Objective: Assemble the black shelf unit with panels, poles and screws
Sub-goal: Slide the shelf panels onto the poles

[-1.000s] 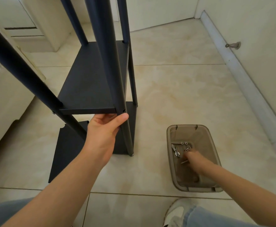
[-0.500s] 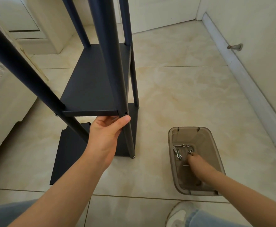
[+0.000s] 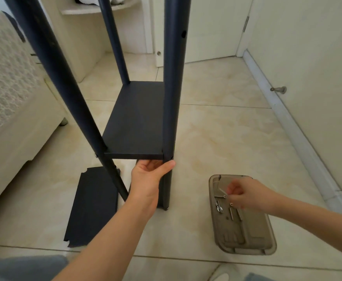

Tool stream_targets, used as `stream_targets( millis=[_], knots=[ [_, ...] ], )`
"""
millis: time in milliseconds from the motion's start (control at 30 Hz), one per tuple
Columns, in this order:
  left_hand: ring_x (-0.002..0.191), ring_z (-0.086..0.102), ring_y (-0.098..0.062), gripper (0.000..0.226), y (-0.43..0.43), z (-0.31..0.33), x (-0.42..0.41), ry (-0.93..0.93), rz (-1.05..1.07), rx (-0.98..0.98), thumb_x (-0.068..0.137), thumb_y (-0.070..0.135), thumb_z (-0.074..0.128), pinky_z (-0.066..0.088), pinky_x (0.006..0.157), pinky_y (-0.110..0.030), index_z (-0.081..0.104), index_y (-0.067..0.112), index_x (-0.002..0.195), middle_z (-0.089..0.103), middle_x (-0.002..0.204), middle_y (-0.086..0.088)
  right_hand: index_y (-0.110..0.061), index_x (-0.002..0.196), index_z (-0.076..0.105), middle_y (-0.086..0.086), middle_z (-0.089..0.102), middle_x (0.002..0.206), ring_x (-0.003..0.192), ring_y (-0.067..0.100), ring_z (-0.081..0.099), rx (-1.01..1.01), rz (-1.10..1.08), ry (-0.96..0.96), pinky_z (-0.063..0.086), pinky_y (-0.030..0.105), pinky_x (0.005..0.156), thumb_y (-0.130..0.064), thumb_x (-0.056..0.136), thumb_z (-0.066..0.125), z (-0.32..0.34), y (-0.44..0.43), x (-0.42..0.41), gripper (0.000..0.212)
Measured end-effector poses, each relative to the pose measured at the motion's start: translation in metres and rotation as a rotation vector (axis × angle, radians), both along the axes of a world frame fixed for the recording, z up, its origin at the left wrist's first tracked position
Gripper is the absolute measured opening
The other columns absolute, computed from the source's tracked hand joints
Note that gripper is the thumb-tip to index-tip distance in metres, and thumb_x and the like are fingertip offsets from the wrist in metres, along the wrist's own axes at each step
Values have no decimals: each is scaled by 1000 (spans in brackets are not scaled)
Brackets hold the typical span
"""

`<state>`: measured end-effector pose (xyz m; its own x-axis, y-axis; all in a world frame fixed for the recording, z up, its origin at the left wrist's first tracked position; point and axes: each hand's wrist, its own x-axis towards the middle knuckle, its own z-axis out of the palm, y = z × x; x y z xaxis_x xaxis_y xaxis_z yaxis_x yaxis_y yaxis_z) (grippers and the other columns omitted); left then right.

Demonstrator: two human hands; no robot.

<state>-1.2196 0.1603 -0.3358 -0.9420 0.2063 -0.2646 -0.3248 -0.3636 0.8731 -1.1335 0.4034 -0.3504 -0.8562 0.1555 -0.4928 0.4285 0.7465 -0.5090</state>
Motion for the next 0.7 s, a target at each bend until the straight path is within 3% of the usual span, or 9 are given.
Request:
stream_targets(
  millis=[67, 200, 500, 700],
  knots=[
    [94, 74, -14, 33, -1, -2, -1, -3, 13, -12, 76, 0, 78, 56, 77, -20, 71, 14, 105, 78, 97, 0, -8, 87, 61, 7, 75, 77, 62, 14, 64, -183, -47, 10, 55, 30, 63, -4, 84, 63, 35, -18, -5, 5],
    [88, 75, -13, 33, 0, -4, -2, -12, 37, -9, 72, -1, 81, 56, 69, -16, 72, 13, 101, 79, 93, -1, -6, 93, 61, 5, 77, 81, 60, 10, 62, -382, -120, 25, 54, 24, 61, -5, 92, 61, 83, -59, -15, 2],
    [80, 74, -5, 32, 0, -4, -3, 10, -17, -24, 75, -1, 82, 51, 61, -9, 72, 16, 100, 78, 89, 5, -5, 100, 72, 4, 77, 87, 69, 8, 67, -558, -391, 4, 55, 22, 69, -16, 94, 65, 108, -108, -26, 14],
    [81, 72, 1, 31, -1, -3, 0, 6, -43, -14, 79, 4, 81, 49, 59, -6, 69, 19, 103, 77, 89, 12, -4, 104, 72, 5, 77, 87, 67, 8, 67, -559, -462, 7, 57, 22, 69, -16, 93, 66, 107, -114, -32, 17]
  ],
)
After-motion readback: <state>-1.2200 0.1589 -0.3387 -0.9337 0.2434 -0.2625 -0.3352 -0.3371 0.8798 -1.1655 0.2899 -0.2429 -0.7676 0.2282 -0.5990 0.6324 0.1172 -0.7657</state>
